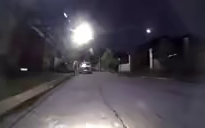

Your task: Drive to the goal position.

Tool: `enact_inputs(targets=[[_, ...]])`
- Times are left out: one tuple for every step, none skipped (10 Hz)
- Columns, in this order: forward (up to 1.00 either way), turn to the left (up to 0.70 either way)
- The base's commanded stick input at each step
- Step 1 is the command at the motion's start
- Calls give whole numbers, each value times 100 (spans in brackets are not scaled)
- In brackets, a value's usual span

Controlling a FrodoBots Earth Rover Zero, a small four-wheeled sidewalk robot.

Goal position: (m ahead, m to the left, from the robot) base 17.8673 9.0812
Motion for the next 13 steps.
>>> enact_inputs(targets=[[50,0],[50,-7],[50,-49],[50,-50],[50,-50],[50,-6],[50,0],[50,0],[50,0],[50,0],[50,0],[50,0],[50,0]])
